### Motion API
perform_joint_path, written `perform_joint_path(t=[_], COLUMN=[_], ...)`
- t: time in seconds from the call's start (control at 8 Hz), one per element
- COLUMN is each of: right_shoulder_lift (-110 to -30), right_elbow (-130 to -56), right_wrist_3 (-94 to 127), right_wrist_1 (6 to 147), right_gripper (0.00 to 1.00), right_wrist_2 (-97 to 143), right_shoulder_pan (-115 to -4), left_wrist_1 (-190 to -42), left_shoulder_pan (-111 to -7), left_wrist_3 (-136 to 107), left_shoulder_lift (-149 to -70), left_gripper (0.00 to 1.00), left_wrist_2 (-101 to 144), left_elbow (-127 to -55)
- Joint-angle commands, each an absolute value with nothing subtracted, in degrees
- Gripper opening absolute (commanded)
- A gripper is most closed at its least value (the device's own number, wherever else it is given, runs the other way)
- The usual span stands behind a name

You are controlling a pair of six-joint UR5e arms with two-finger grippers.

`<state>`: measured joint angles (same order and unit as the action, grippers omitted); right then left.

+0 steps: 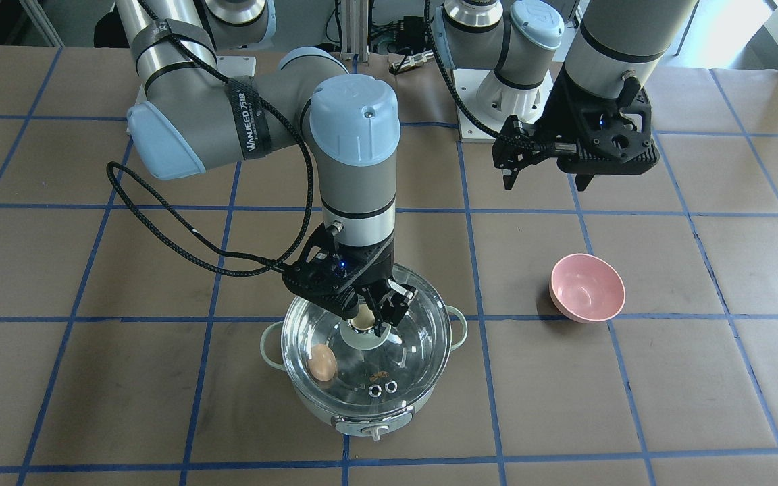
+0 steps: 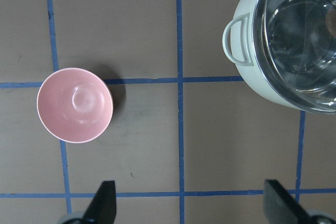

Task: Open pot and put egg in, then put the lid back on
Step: 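Lower the glass lid onto the pot and release it with the right gripper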

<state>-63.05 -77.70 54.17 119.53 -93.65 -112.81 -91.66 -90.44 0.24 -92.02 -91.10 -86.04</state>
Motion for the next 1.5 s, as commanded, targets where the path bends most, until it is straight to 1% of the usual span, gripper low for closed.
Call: perform_joint_path(t=[0.0,0.12,0.5,0.62,0.75,0.88,1.0,1.25,1.38], right_shoulder_lift=[-63.0,-63.4,-63.5,-63.5,-63.5,-63.4,-63.3,-63.3,-63.2], right_elbow=[-78.1,-79.9,-80.2,-80.1,-79.9,-79.7,-79.8,-79.8,-79.7], right_wrist_3=[54.3,53.8,52.9,52.1,51.5,50.6,50.4,49.8,49.7], right_wrist_1=[118.9,118.9,119.4,119.5,119.7,119.8,119.8,119.8,119.9], right_gripper=[0.05,0.05,0.10,0.14,0.22,0.36,0.47,0.57,0.74], right_wrist_2=[-93.3,-93.4,-93.7,-93.8,-93.9,-93.9,-93.9,-94.0,-94.0], right_shoulder_pan=[-113.0,-113.3,-113.6,-113.6,-113.5,-113.6,-113.5,-113.5,-113.6], left_wrist_1=[-91.8,-91.7,-91.7,-91.7,-91.6,-91.6,-91.6,-91.6,-91.7], left_shoulder_pan=[-90.3,-90.3,-90.3,-90.3,-90.3,-90.3,-90.3,-90.3,-90.3], left_wrist_3=[0.1,0.1,0.2,0.3,0.4,0.4,0.4,0.4,0.4], left_shoulder_lift=[-92.0,-92.0,-92.1,-92.2,-92.2,-92.2,-92.2,-92.2,-92.2], left_gripper=[1.00,1.00,1.00,1.00,1.00,1.00,1.00,1.00,1.00], left_wrist_2=[-91.0,-91.0,-91.0,-91.0,-90.9,-91.0,-91.0,-90.9,-90.9], left_elbow=[-86.0,-86.0,-86.1,-86.1,-86.1,-86.1,-86.1,-86.1,-86.1])
